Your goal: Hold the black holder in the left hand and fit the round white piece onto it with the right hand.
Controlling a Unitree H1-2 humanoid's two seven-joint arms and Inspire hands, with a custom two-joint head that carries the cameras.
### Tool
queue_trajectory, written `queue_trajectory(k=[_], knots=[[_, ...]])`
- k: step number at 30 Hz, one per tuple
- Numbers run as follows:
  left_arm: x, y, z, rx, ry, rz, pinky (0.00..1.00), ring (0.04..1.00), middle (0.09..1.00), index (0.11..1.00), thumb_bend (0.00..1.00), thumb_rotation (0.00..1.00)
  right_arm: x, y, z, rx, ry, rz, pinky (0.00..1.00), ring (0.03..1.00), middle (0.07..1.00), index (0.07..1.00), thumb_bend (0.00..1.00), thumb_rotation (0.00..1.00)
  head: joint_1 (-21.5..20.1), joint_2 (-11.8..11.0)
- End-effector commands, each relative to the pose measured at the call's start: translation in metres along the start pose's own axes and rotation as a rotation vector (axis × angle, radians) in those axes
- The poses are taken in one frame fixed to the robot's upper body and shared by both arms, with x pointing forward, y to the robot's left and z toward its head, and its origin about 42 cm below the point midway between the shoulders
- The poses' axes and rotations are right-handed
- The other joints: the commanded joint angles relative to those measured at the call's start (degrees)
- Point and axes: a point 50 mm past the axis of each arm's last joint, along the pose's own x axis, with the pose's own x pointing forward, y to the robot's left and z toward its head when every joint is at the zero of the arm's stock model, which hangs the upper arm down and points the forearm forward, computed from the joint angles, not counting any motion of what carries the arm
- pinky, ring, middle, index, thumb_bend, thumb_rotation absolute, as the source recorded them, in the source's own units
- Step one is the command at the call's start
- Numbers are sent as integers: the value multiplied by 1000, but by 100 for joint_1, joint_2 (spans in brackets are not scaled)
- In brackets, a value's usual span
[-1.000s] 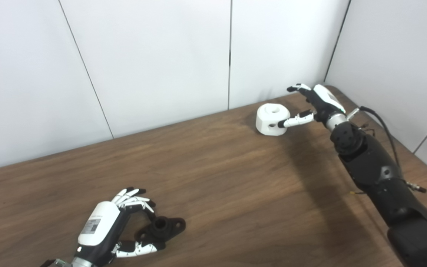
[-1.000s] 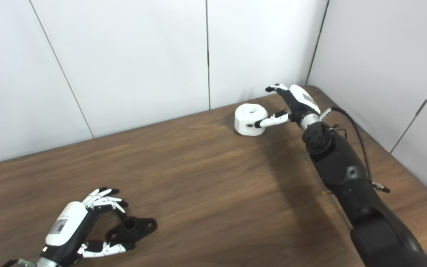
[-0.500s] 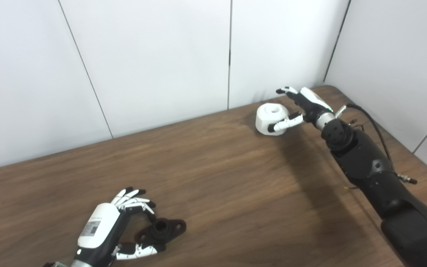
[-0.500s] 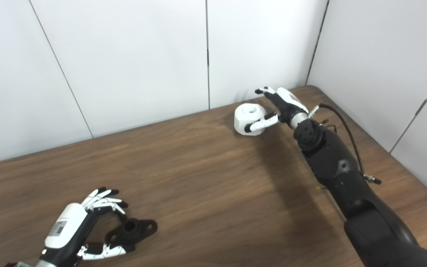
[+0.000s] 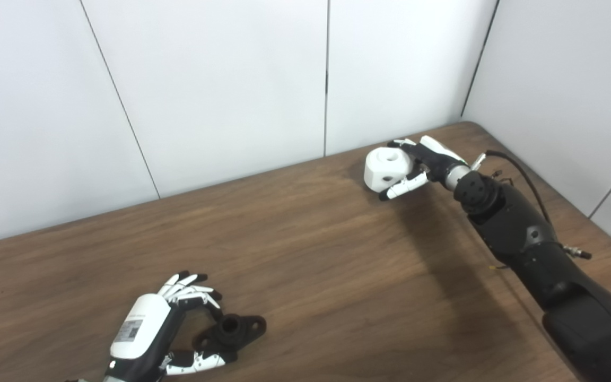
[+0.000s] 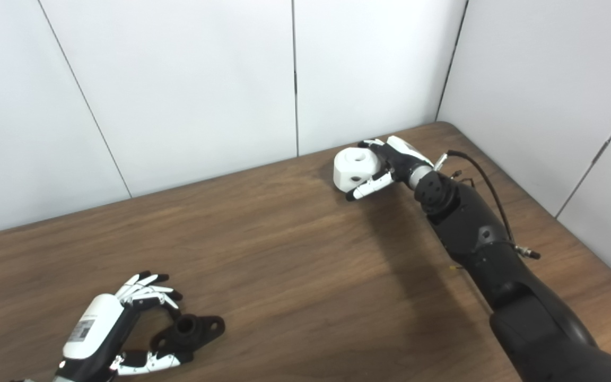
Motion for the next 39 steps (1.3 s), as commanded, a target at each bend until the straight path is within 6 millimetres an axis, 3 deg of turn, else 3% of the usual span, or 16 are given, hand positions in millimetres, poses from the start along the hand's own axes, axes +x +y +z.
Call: queue_trajectory(k=[1,3,5,11,12,13,15,23,33,39], knots=[[-18,-21,2,-57,32,-27,957,882,713,482,525,59,3,-35,19,-17,-55,-92,934,1000,1000,866,1000,303,-4,10],[-18,-21,1,-57,33,-26,958,882,712,482,525,59,2,-34,19,-16,-72,-109,937,1000,1000,844,1000,301,-7,9],[-18,-20,1,-58,34,-26,959,881,712,482,525,60,0,-34,18,-11,-104,-140,906,998,971,759,984,310,-17,16],[-17,-20,0,-60,30,-27,959,883,713,482,525,59,-4,-34,18,9,-153,-216,912,957,848,588,839,262,-29,21],[-17,-19,0,-61,29,-26,958,882,713,482,525,59,-5,-34,19,6,-159,-228,919,953,833,540,685,209,-36,34],[-18,-19,0,-62,28,-25,957,881,712,482,525,59,-5,-35,19,4,-163,-235,922,949,822,515,607,181,-36,34],[-18,-19,0,-61,31,-26,956,882,712,482,525,60,-6,-35,19,0,-190,-266,919,935,798,492,541,156,-49,49],[-17,-18,-1,-63,29,-22,959,884,712,482,525,60,-7,-35,23,-6,-241,-322,865,889,747,482,524,145,-56,57],[-17,-15,-1,-64,33,-23,971,888,715,482,525,60,-9,-33,23,9,-265,-338,851,881,751,482,524,144,-47,130],[-16,-16,-1,-66,35,-22,971,888,714,482,525,60,-21,-26,36,15,-338,-354,820,854,734,482,525,143,-9,174]])
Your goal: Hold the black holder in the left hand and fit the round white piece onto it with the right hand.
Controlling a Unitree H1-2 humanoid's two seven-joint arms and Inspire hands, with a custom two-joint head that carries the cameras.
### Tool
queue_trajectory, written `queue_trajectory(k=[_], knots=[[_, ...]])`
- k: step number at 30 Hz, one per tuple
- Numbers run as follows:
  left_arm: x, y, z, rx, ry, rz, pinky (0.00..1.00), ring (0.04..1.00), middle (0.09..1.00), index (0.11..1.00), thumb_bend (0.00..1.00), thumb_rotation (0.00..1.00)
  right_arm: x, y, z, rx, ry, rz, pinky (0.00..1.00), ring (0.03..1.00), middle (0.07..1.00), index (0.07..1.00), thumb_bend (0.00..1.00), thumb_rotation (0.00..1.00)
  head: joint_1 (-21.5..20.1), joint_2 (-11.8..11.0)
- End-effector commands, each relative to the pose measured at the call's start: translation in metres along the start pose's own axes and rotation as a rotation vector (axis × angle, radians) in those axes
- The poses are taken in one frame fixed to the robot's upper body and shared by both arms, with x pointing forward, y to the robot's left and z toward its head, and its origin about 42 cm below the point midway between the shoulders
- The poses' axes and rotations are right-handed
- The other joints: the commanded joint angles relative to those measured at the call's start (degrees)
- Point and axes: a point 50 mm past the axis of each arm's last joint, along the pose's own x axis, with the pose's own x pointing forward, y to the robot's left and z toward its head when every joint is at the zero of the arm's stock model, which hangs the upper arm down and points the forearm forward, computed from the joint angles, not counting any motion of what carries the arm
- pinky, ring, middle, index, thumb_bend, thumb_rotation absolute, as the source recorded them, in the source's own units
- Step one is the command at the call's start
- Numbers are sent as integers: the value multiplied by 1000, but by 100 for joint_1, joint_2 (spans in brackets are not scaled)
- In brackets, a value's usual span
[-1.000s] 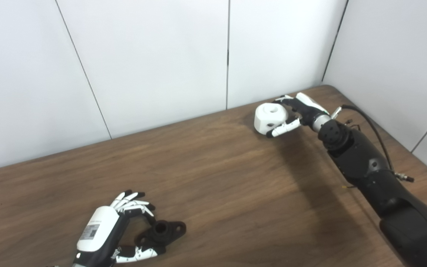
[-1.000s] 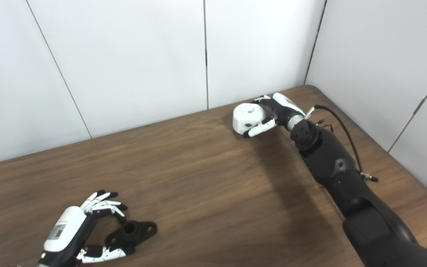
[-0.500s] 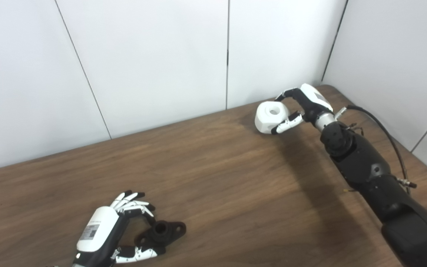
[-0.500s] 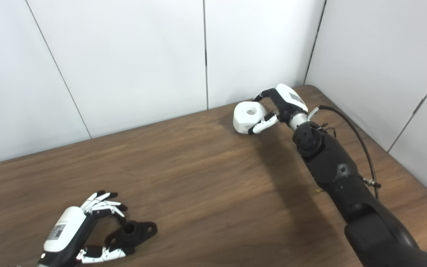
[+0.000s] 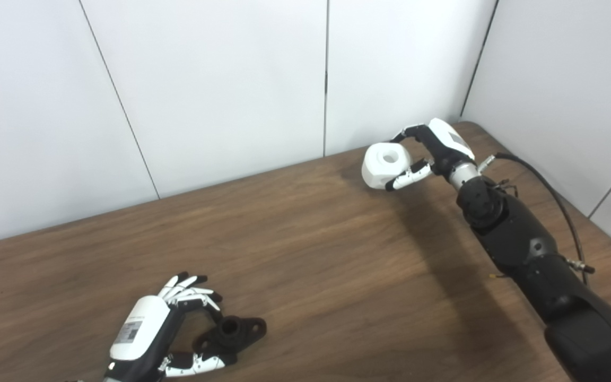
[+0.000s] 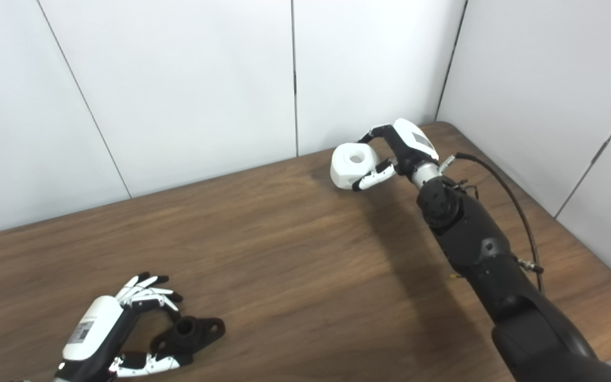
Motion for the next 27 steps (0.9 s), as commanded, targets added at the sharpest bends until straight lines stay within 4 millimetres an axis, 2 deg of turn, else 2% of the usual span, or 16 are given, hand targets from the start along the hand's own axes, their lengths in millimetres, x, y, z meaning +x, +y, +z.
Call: queue_trajectory(k=[1,10,18,27], knots=[[-13,-18,0,-46,24,-11,969,887,713,482,525,60,9,-24,29,17,-120,-95,819,852,732,482,524,143,3,13],[-9,-20,1,-53,34,-3,955,881,711,482,525,61,-12,-17,76,48,-252,-106,746,777,684,481,524,143,81,63],[-4,-21,4,-53,42,3,965,885,713,482,525,61,-35,-17,124,70,-357,-77,711,753,663,481,524,140,399,157],[5,-29,9,-64,49,10,967,880,709,482,525,61,-61,-13,153,132,-428,-17,721,759,669,480,525,141,739,144]])
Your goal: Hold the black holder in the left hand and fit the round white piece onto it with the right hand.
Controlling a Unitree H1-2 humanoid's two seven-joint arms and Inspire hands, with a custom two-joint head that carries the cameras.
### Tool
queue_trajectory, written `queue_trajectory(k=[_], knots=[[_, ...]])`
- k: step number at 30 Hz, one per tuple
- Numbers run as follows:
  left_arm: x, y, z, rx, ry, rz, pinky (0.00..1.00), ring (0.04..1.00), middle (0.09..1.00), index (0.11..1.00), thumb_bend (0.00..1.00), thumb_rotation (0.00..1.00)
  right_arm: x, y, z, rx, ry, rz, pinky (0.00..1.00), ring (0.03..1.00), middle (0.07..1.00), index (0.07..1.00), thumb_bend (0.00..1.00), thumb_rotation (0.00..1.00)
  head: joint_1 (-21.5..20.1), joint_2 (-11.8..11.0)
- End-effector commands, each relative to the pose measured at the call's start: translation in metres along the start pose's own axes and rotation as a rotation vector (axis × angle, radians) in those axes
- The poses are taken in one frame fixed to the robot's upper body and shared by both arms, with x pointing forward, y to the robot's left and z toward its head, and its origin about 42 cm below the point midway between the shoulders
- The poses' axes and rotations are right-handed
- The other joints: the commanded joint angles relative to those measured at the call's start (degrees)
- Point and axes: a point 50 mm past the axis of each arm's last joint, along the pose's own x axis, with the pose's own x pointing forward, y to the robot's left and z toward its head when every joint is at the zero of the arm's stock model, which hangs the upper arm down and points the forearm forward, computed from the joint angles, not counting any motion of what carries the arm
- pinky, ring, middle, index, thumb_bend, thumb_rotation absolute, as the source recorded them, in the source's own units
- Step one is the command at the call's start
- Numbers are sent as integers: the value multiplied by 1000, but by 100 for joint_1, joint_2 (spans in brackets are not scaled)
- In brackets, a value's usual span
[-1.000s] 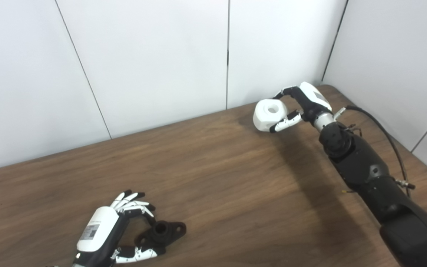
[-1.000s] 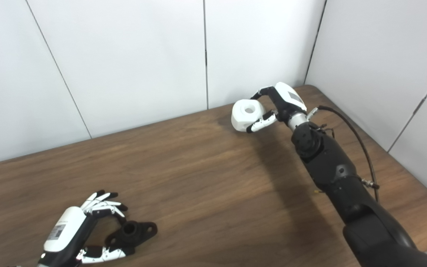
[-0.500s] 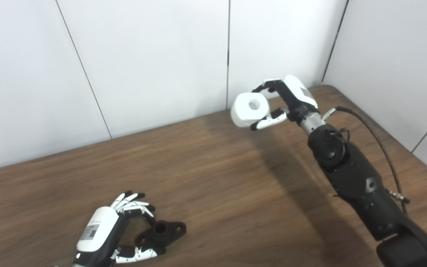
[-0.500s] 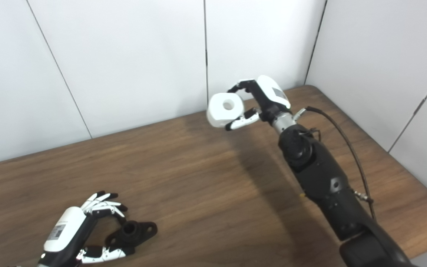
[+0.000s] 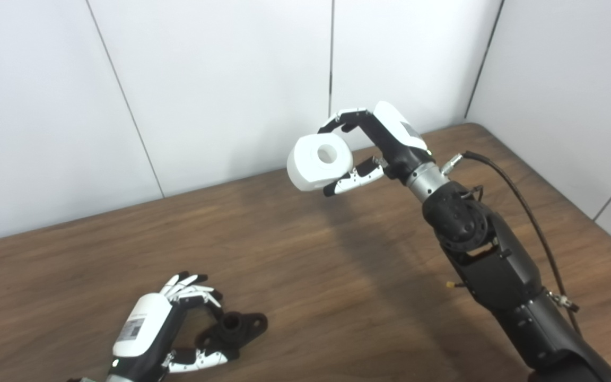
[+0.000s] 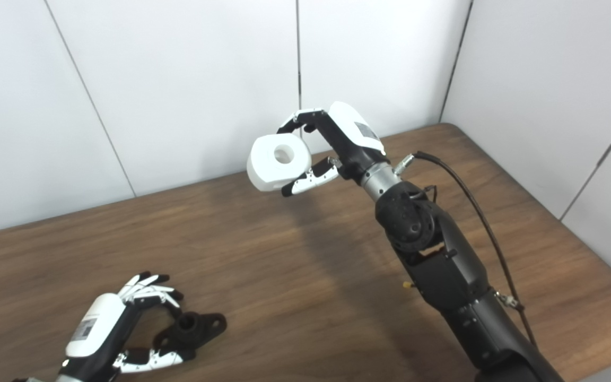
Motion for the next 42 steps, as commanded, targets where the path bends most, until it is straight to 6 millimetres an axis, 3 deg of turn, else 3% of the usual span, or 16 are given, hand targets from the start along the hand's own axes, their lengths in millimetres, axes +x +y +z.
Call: queue_trajectory(k=[1,23,42], knots=[[-5,-24,4,-58,28,-5,968,881,709,482,525,61,4,-11,22,14,-74,-36,718,758,669,480,525,141,62,5],[9,-35,17,-59,29,20,970,878,707,482,525,64,-39,14,67,172,-181,136,688,743,654,479,524,135,765,168],[20,-45,37,-57,35,31,955,871,701,481,525,65,-64,30,60,219,-199,273,682,739,657,480,524,137,1175,417]])
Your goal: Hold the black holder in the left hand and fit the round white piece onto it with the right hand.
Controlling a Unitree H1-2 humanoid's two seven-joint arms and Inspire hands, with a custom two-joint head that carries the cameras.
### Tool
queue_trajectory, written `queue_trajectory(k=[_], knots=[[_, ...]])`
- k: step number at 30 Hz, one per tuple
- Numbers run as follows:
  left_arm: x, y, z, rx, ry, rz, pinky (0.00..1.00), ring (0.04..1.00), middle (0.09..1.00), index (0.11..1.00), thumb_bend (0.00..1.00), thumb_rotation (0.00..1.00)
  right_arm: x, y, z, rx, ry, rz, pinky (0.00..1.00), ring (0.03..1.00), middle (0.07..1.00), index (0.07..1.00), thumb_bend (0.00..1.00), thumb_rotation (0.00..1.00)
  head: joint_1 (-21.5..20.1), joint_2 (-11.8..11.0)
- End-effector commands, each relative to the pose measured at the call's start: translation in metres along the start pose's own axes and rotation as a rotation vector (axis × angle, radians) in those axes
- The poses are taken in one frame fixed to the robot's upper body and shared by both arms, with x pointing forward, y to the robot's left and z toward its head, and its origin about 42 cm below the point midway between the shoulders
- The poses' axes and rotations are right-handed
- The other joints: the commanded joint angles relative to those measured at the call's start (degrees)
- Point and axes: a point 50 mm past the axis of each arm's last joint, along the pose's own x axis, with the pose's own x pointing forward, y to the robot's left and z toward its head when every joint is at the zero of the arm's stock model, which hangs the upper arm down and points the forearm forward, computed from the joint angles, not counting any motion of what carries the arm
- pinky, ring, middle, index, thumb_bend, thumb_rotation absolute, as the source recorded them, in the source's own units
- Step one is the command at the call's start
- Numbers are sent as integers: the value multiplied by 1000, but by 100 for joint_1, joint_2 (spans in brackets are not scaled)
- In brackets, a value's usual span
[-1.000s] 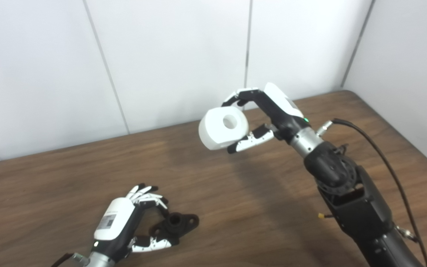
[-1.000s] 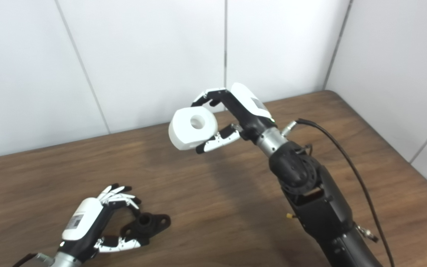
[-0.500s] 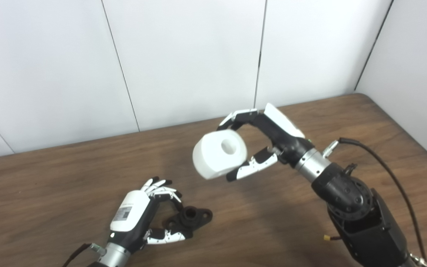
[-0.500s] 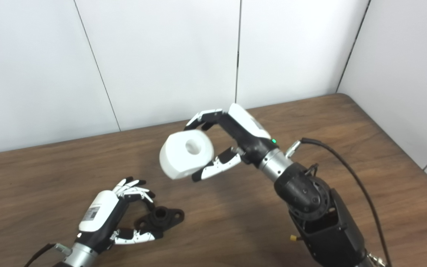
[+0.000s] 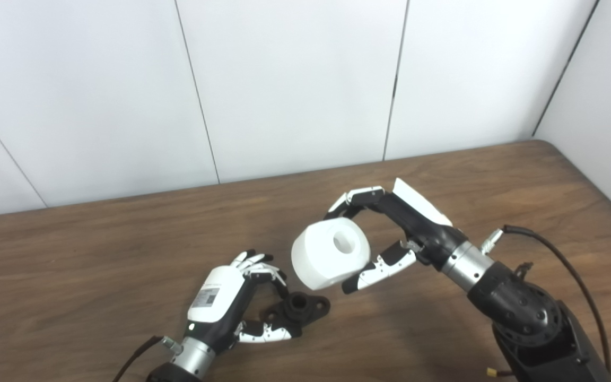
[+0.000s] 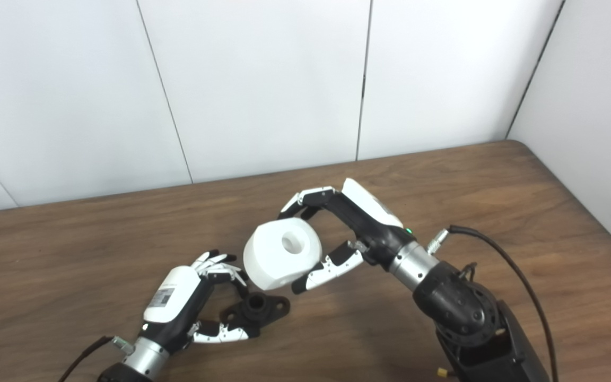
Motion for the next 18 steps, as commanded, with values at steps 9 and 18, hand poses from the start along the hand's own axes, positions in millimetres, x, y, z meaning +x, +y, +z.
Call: queue_trajectory(k=[9,18], knots=[[-6,-22,15,-51,16,7,964,878,702,481,525,65,-5,-4,2,-53,-61,38,668,735,652,479,525,141,118,97],[-5,-23,21,-55,14,12,969,881,702,481,525,67,-6,3,-5,-32,-26,65,681,748,666,479,525,143,123,176]])
